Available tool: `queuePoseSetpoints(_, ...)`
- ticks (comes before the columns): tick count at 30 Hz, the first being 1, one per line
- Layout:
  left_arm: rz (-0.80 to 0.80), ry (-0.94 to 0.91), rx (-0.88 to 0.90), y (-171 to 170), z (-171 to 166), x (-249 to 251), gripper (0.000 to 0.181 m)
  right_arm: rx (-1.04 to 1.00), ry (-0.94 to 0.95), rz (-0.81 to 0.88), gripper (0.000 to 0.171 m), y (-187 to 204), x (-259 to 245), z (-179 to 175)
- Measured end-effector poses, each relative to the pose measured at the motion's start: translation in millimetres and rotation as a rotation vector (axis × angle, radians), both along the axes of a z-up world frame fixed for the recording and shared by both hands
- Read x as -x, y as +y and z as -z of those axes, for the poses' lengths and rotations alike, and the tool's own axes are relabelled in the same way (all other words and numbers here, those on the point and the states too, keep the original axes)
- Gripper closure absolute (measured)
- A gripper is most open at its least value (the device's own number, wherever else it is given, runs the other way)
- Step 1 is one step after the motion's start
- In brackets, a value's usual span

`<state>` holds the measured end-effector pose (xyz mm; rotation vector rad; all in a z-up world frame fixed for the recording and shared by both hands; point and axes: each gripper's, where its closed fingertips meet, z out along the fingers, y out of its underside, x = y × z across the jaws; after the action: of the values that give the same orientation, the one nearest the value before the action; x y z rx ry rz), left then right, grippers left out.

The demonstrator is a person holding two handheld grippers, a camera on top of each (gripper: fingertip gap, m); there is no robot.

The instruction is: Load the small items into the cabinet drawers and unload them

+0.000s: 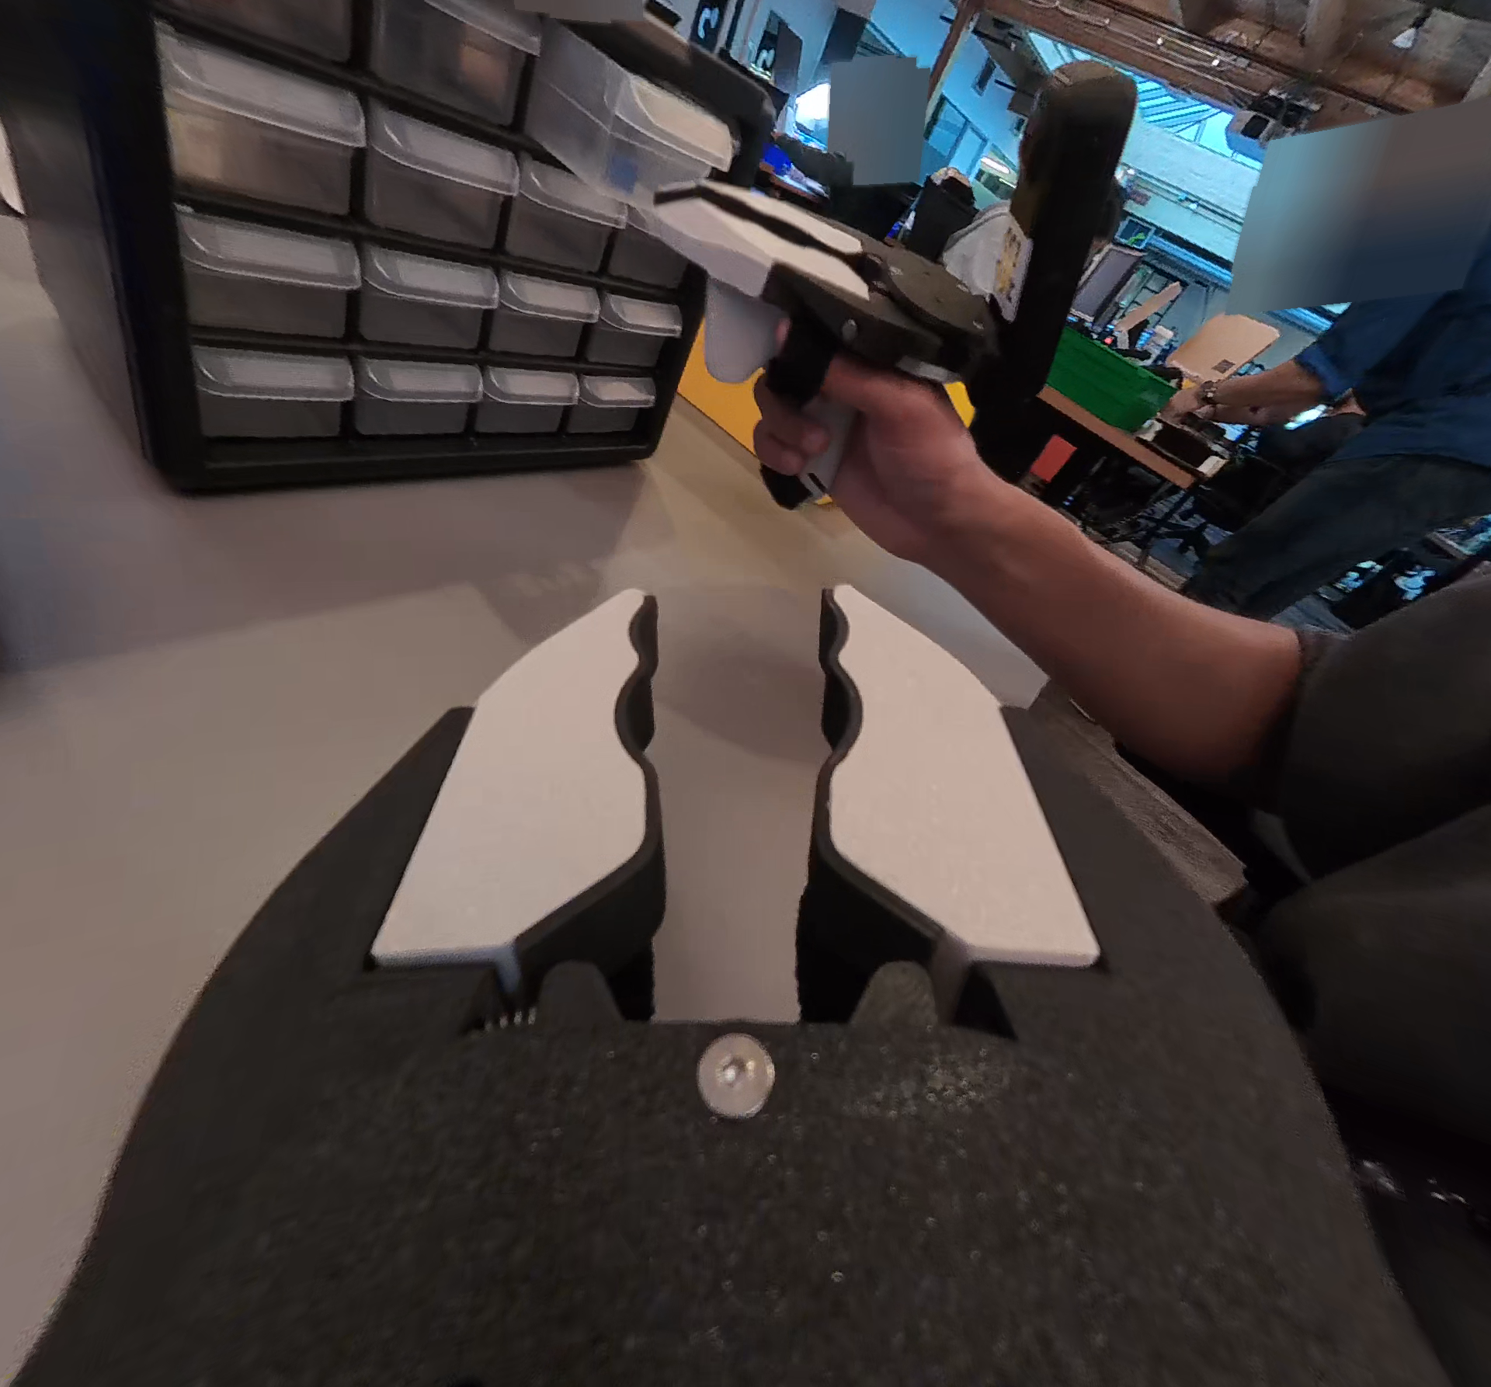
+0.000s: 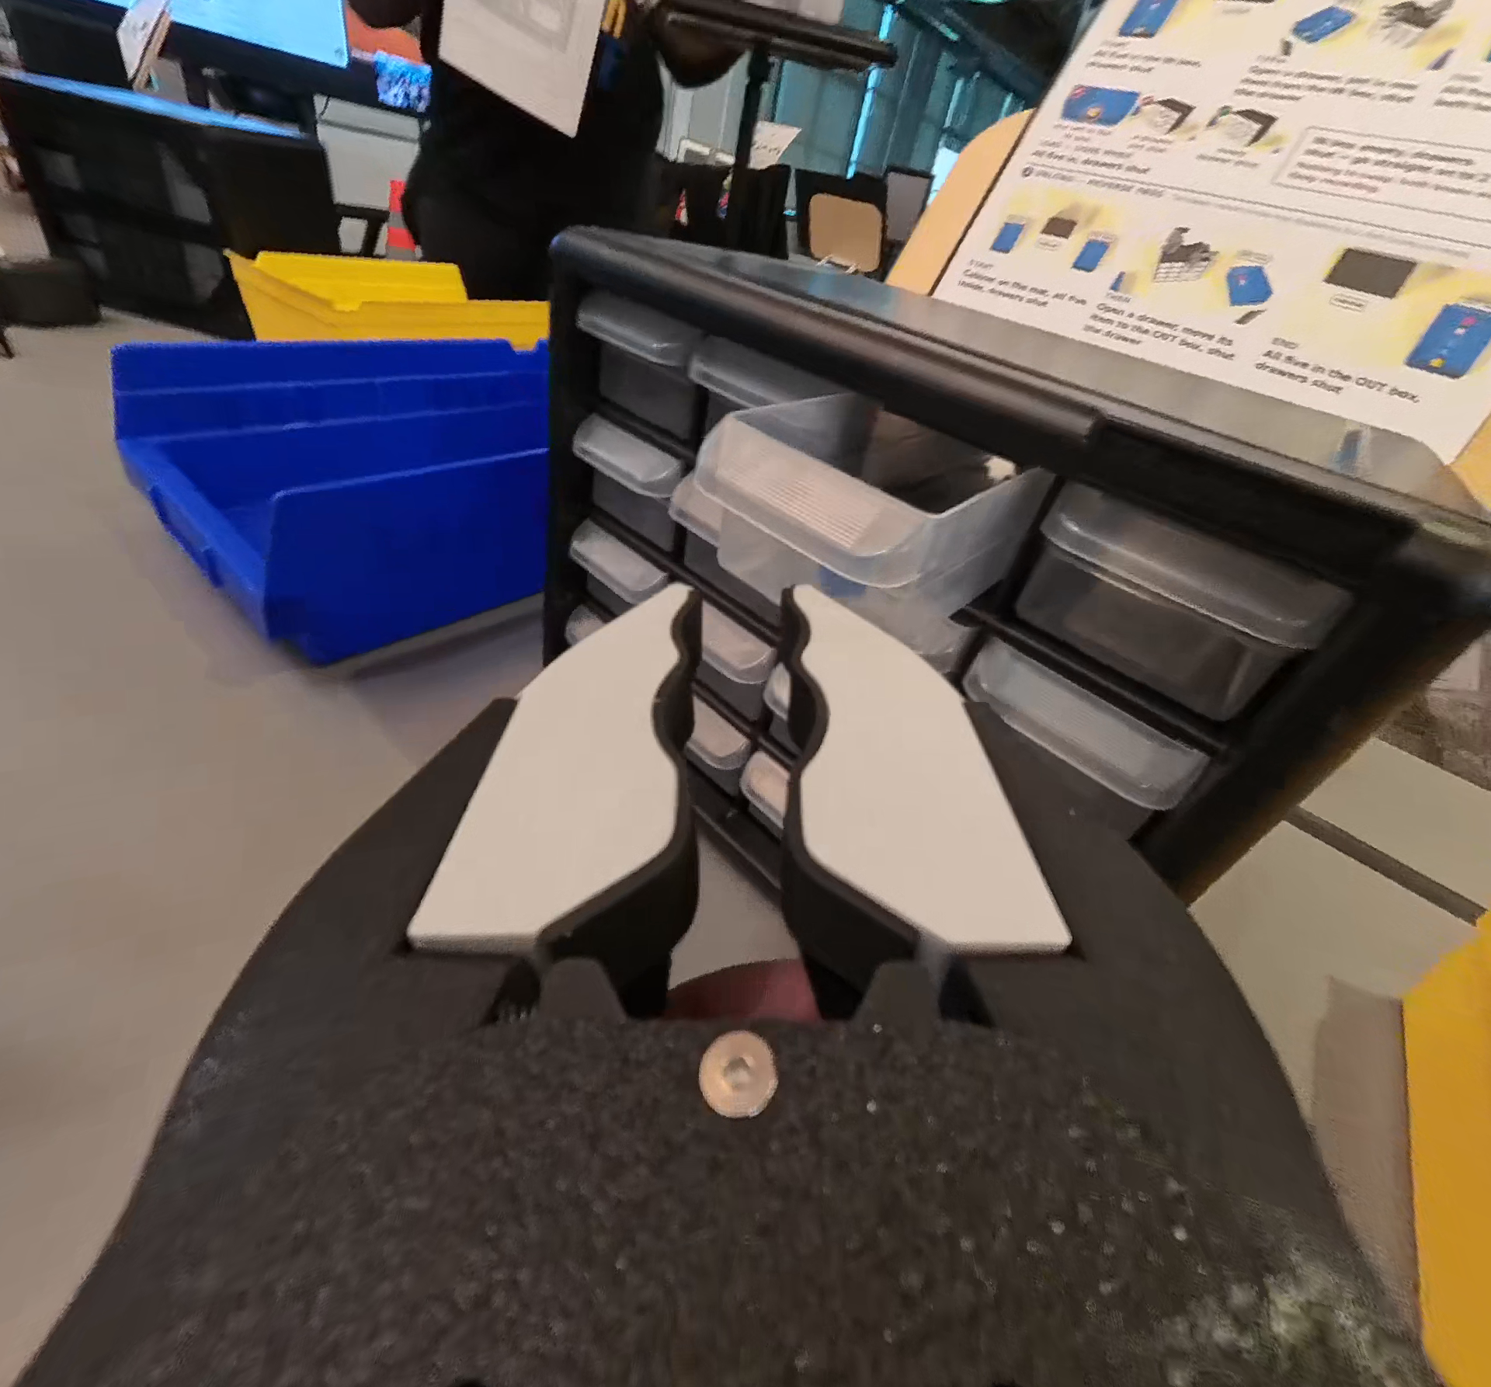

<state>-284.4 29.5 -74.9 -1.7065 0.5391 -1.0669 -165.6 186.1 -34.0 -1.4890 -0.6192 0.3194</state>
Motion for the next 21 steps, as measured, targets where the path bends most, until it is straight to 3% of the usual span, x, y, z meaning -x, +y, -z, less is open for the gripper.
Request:
queuePoseSetpoints(10,0.032,-0.072,0.1,5.3,5.8,6.0,0.143,0.022,0.069,0.126,0.152,33.9,-17.8,-7.9)
queuePoseSetpoints(21,0.035,-0.152,0.157,11.2,3.8,17.7,0.143,0.042,0.08,0.147,0.152,51.1,-13.7,-8.2)
